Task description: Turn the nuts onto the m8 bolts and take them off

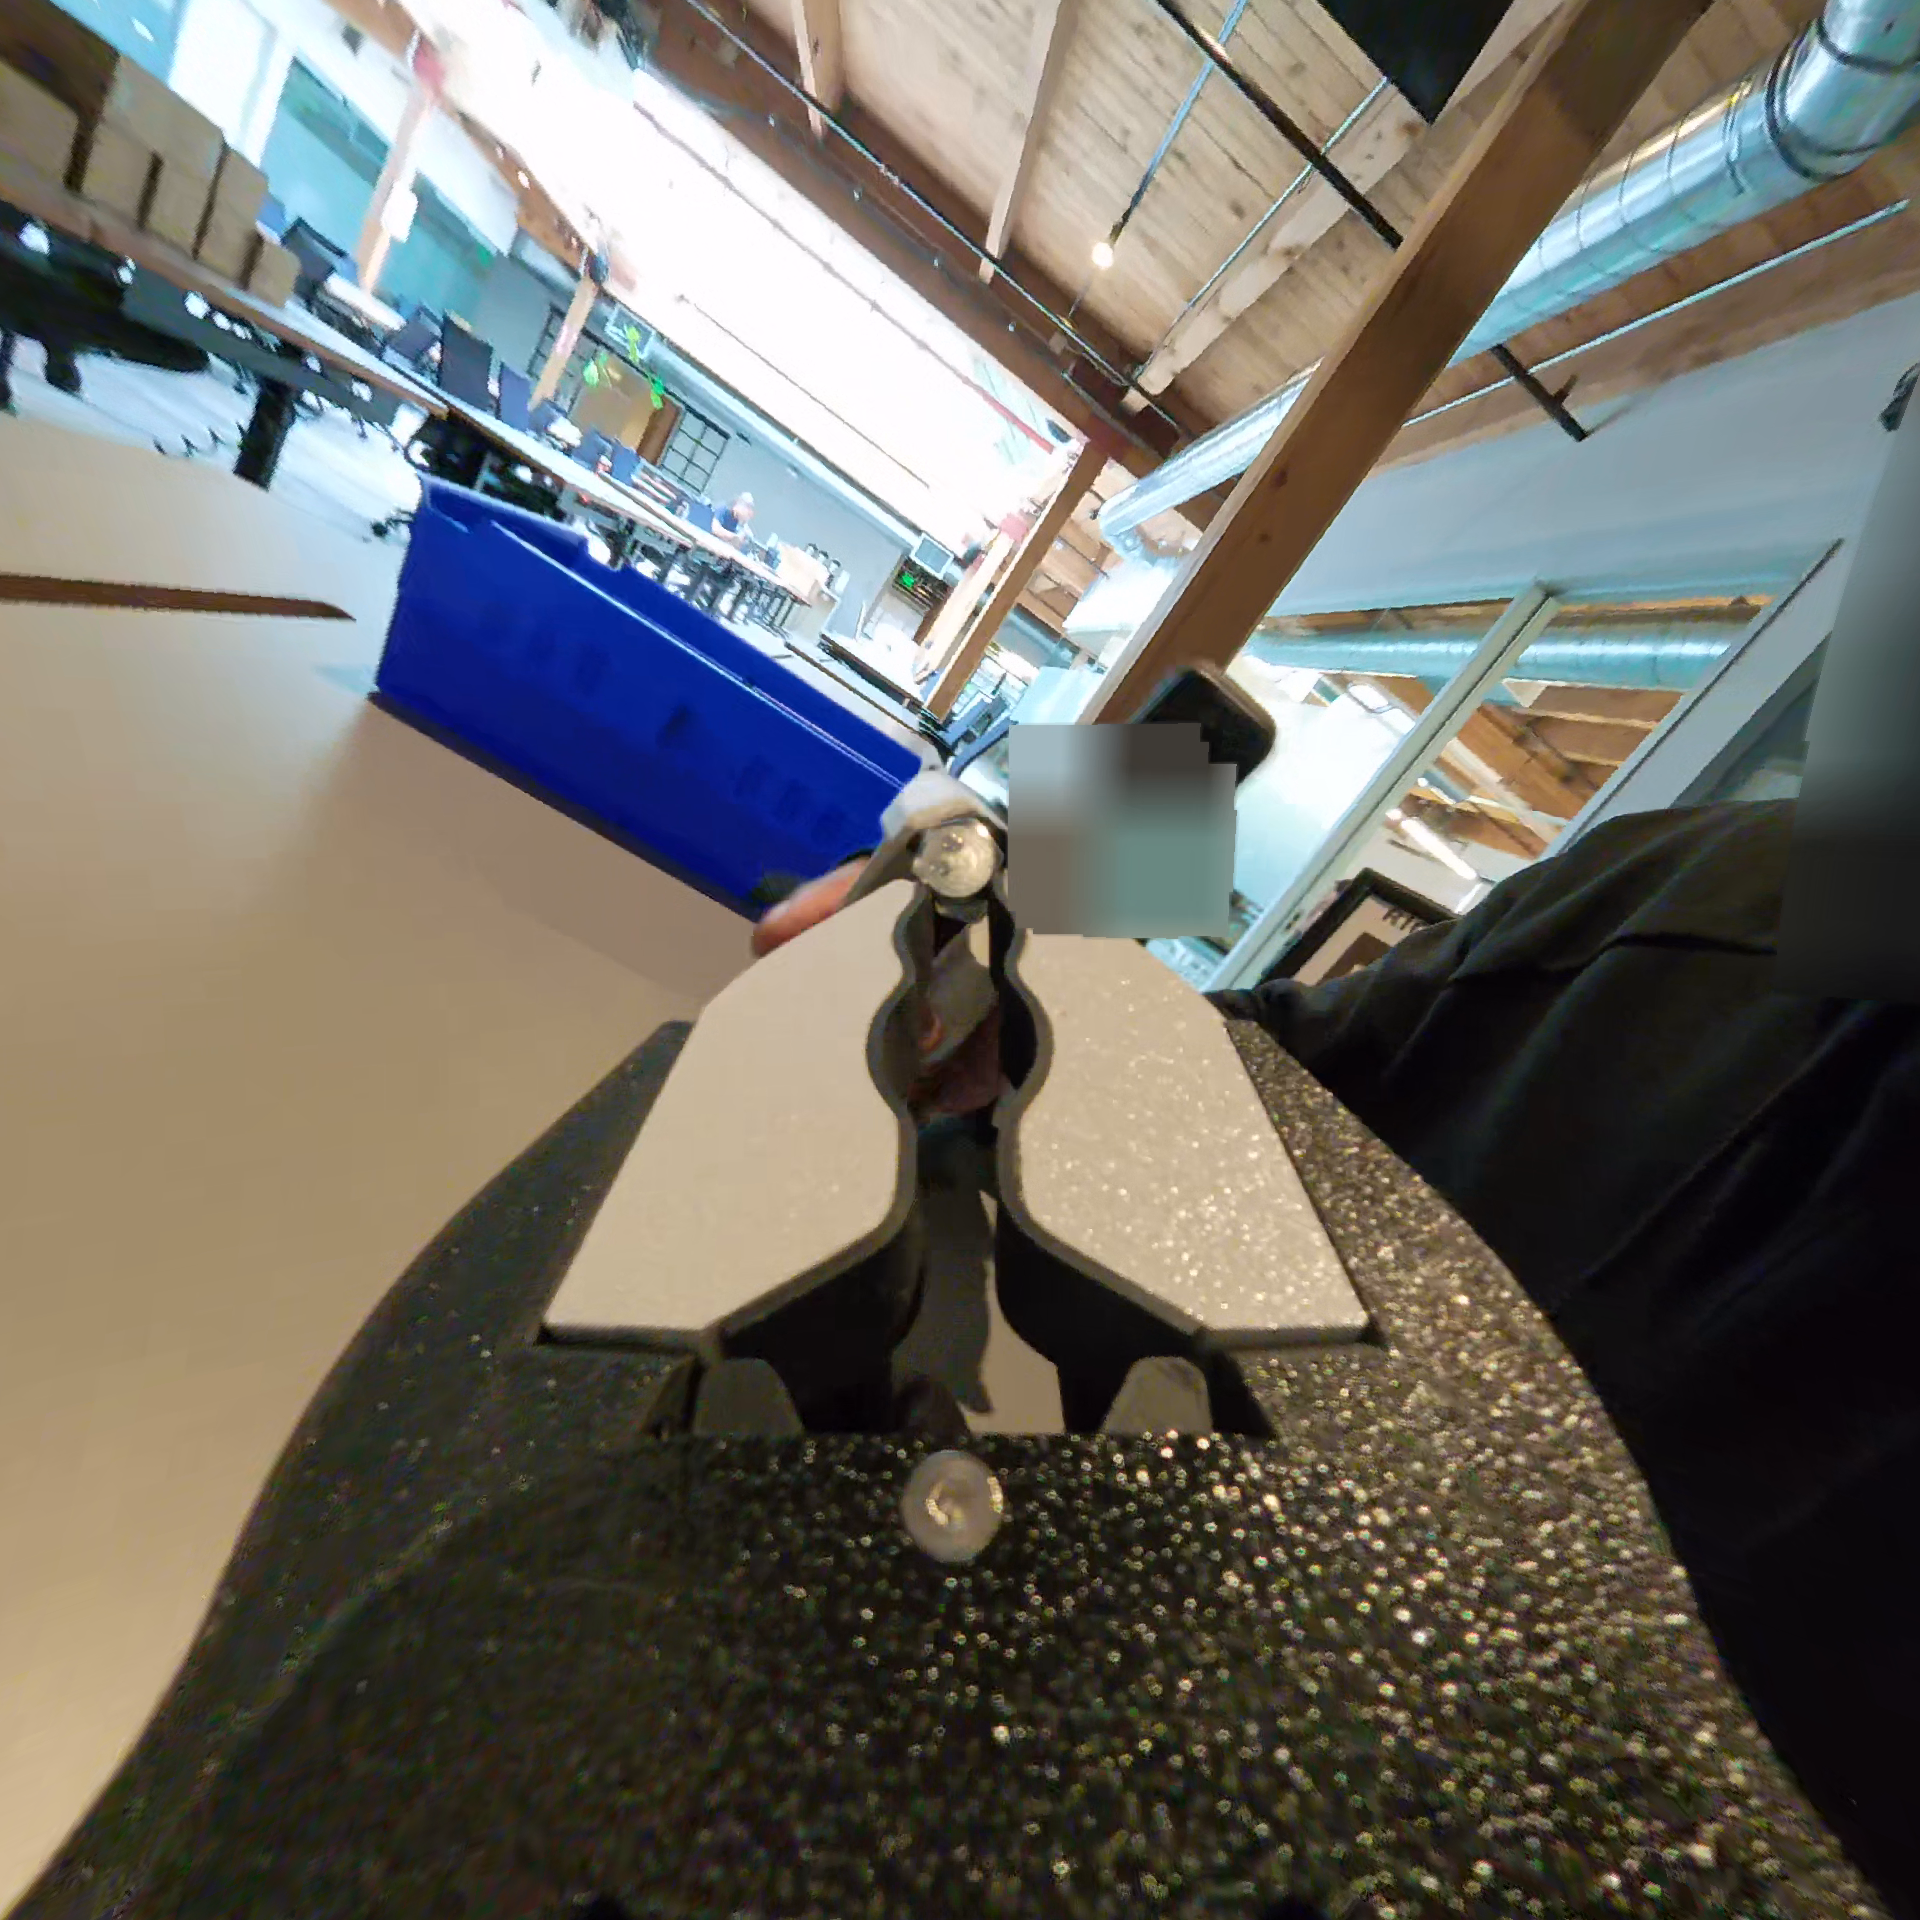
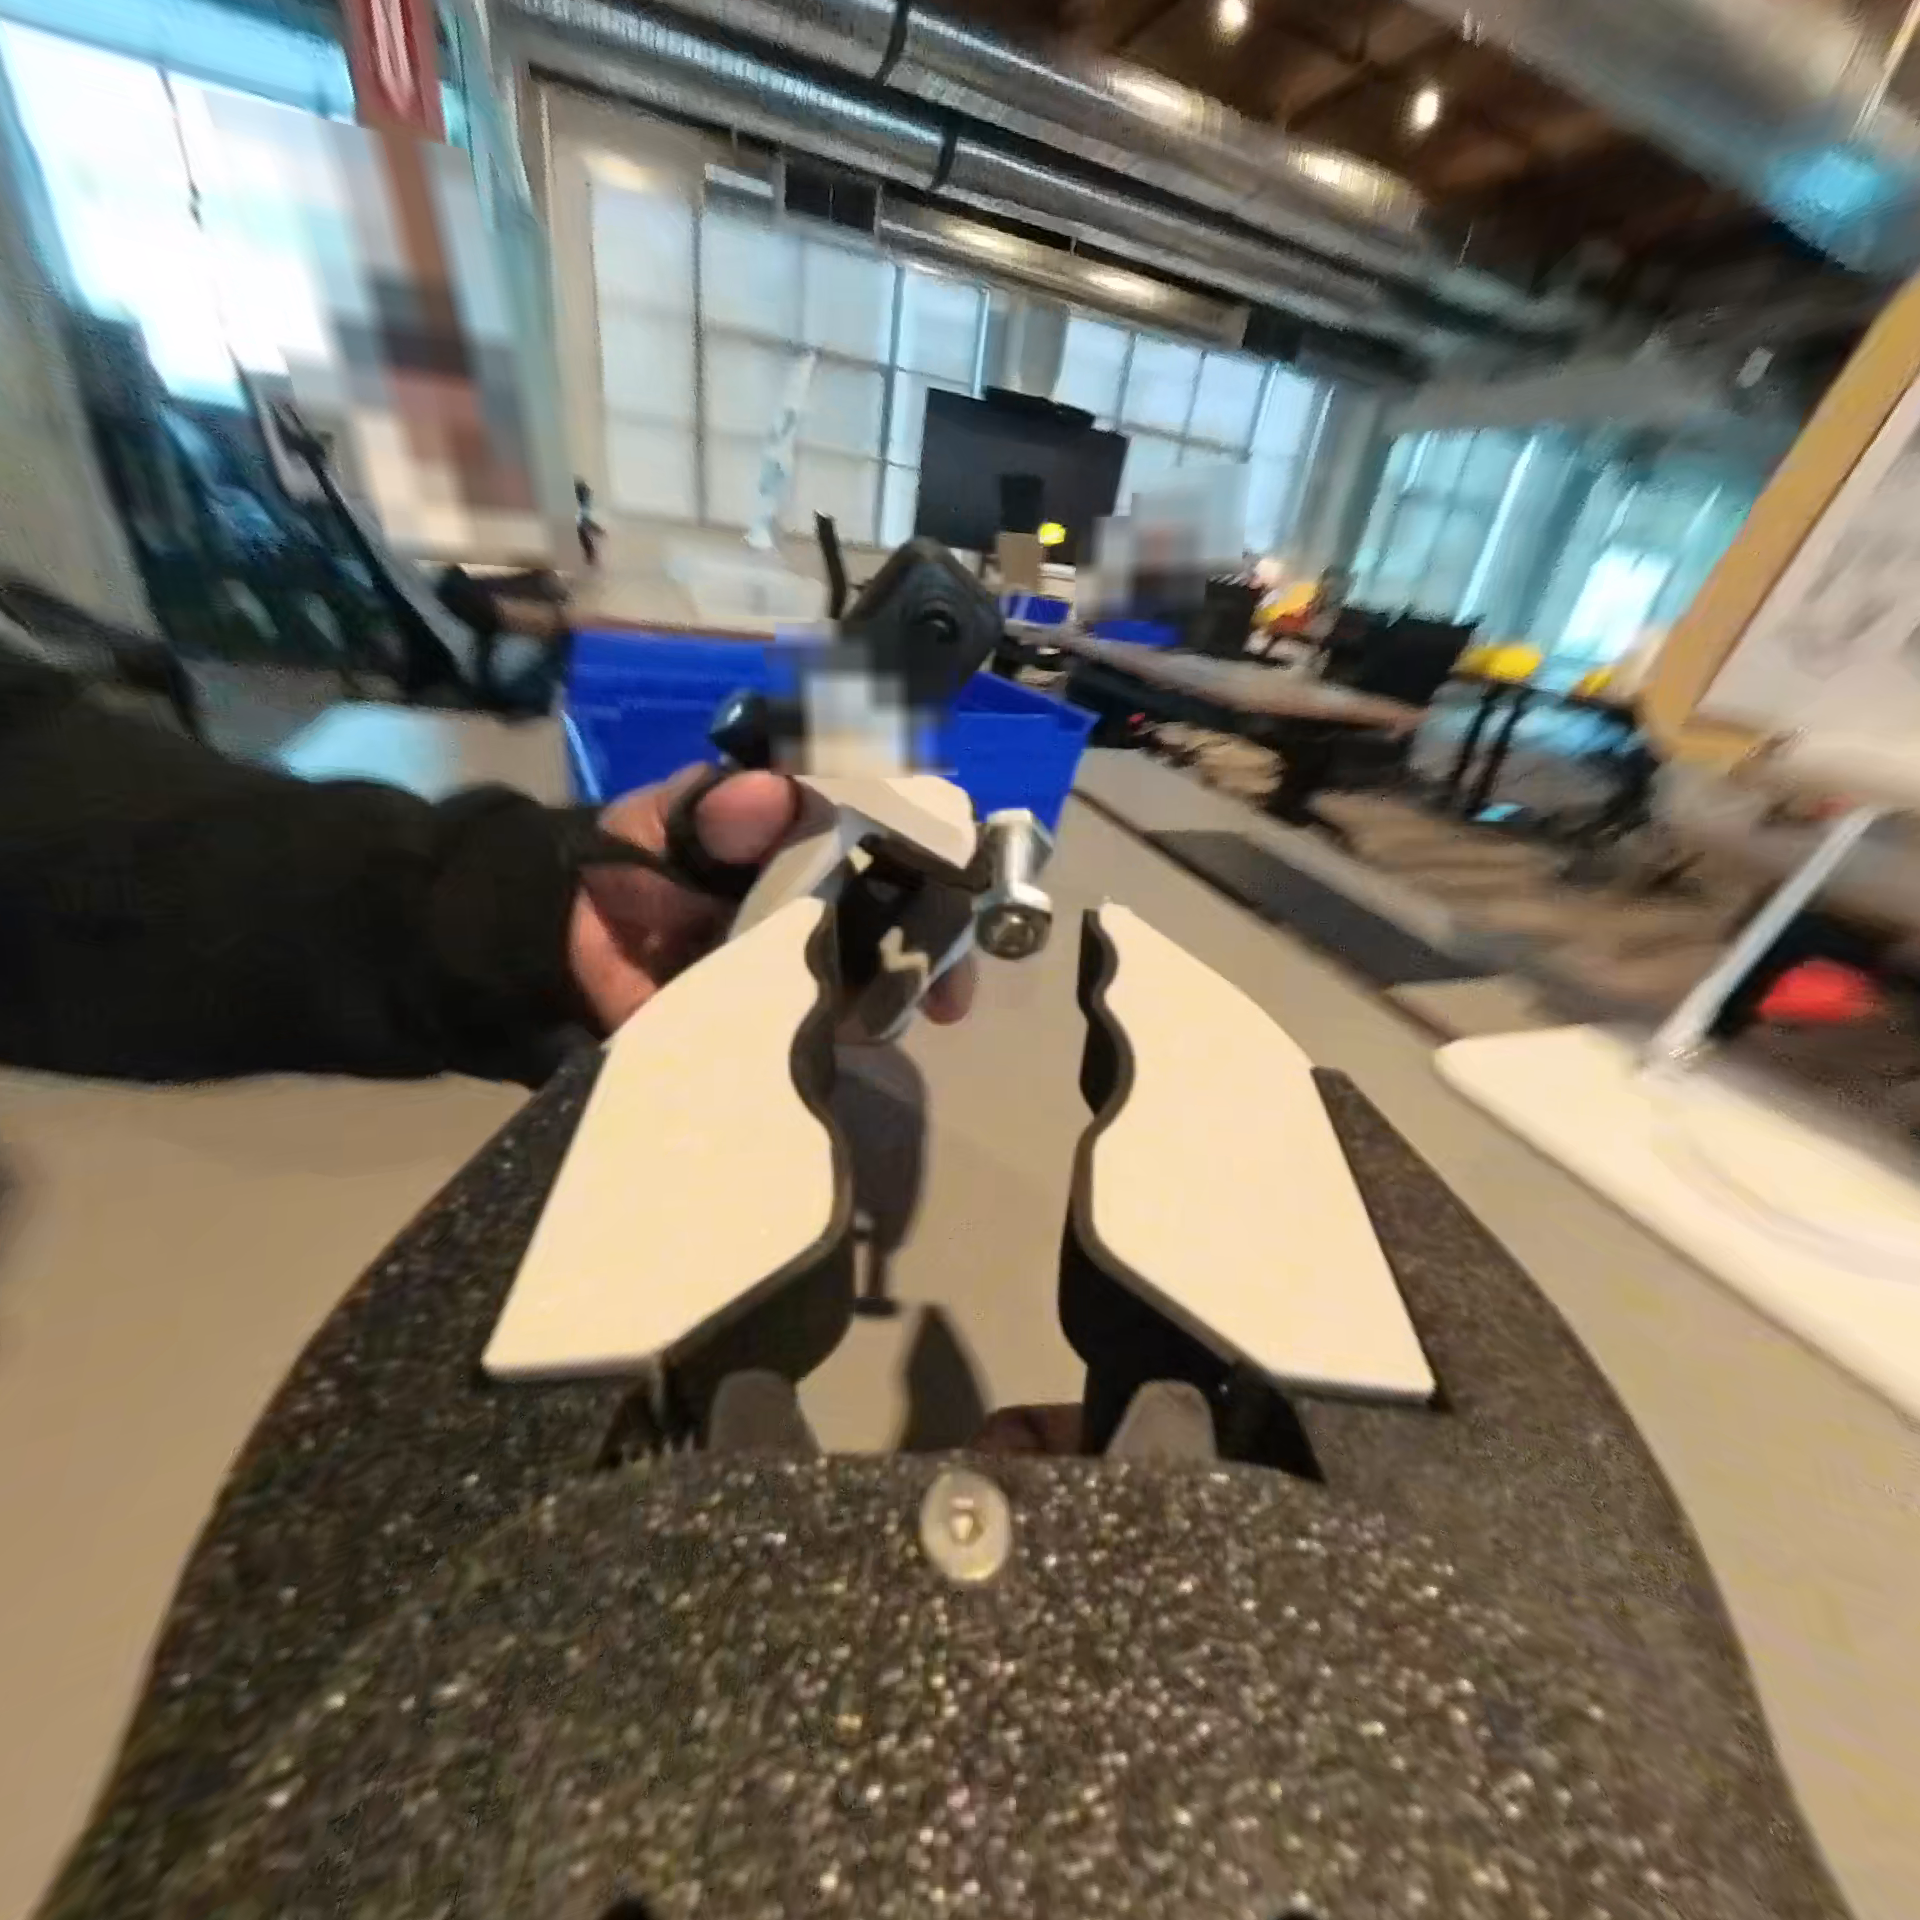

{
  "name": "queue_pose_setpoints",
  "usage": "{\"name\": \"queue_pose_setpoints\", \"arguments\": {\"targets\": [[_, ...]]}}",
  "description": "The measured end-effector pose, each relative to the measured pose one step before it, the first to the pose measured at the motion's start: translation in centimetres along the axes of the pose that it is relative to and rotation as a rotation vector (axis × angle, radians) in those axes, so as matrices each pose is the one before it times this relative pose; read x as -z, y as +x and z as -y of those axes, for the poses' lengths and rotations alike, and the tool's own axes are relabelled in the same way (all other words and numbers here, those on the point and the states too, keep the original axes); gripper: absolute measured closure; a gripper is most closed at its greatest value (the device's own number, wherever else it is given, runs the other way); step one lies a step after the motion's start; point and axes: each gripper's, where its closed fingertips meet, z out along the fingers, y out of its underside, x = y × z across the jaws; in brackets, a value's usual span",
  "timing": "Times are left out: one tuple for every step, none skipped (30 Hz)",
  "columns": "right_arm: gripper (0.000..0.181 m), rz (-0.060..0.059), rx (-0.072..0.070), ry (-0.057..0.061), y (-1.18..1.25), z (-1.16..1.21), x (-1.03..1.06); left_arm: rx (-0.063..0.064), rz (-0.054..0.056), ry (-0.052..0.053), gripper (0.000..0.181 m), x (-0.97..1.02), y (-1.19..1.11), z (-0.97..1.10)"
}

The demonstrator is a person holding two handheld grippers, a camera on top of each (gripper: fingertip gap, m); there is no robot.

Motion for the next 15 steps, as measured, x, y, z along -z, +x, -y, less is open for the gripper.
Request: {"name": "queue_pose_setpoints", "arguments": {"targets": [[0.137,0.0224,-0.1158,0.0049,0.106,-0.097,-0.064,-0.0252,0.0039,0.0009,0.172,0.042,0.056,0.079],[0.138,0.0182,-0.0928,0.0029,0.100,-0.120,-0.051,-0.0216,0.0046,0.0008,0.172,0.025,0.027,0.059],[0.140,0.0131,-0.0750,0.0034,0.120,-0.091,-0.031,-0.0163,0.0014,-0.0006,0.172,0.007,0.051,0.023],[0.141,0.0090,-0.0595,0.0040,0.110,-0.039,-0.019,-0.0119,-0.0036,-0.0016,0.172,-0.017,0.109,-0.008],[0.144,0.0087,-0.0444,0.0043,0.052,0.012,-0.008,-0.0092,-0.0016,-0.0033,0.172,-0.030,0.078,-0.044],[0.149,0.0046,-0.0288,0.0061,0.048,0.091,0.013,-0.0075,0.0064,-0.0104,0.172,-0.039,-0.062,-0.146],[0.158,-0.0007,-0.0078,0.0052,0.043,0.101,0.051,-0.0078,0.0098,-0.0183,0.172,-0.055,-0.130,-0.274],[0.165,-0.0082,0.0232,-0.0012,0.057,0.026,0.066,-0.0058,0.0031,-0.0143,0.172,-0.037,-0.057,-0.240],[0.165,-0.0151,0.0603,-0.0094,0.060,-0.096,0.046,0.0066,0.0019,-0.0031,0.172,-0.013,-0.057,-0.073],[0.165,-0.0229,0.0951,-0.0171,0.060,-0.189,0.033,0.0169,0.0003,-0.0048,0.172,-0.036,-0.067,-0.089],[0.165,-0.0329,0.1252,-0.0195,0.068,-0.190,0.050,0.0225,0.0005,-0.0080,0.172,-0.029,-0.098,-0.160],[0.165,-0.0379,0.1508,-0.0170,0.039,-0.117,0.082,0.0291,-0.0065,-0.0082,0.172,-0.025,-0.031,-0.171],[0.165,-0.0384,0.1734,-0.0152,-0.012,-0.060,0.106,0.0321,-0.0132,-0.0056,0.172,-0.045,0.053,-0.158],[0.165,-0.0398,0.1916,-0.0185,-0.031,-0.087,0.112,0.0272,-0.0070,-0.0046,0.172,-0.054,-0.038,-0.146],[0.165,-0.0396,0.1955,-0.0287,0.016,-0.190,0.077,0.0190,0.0039,-0.0035,0.172,-0.063,-0.172,-0.150]]}}
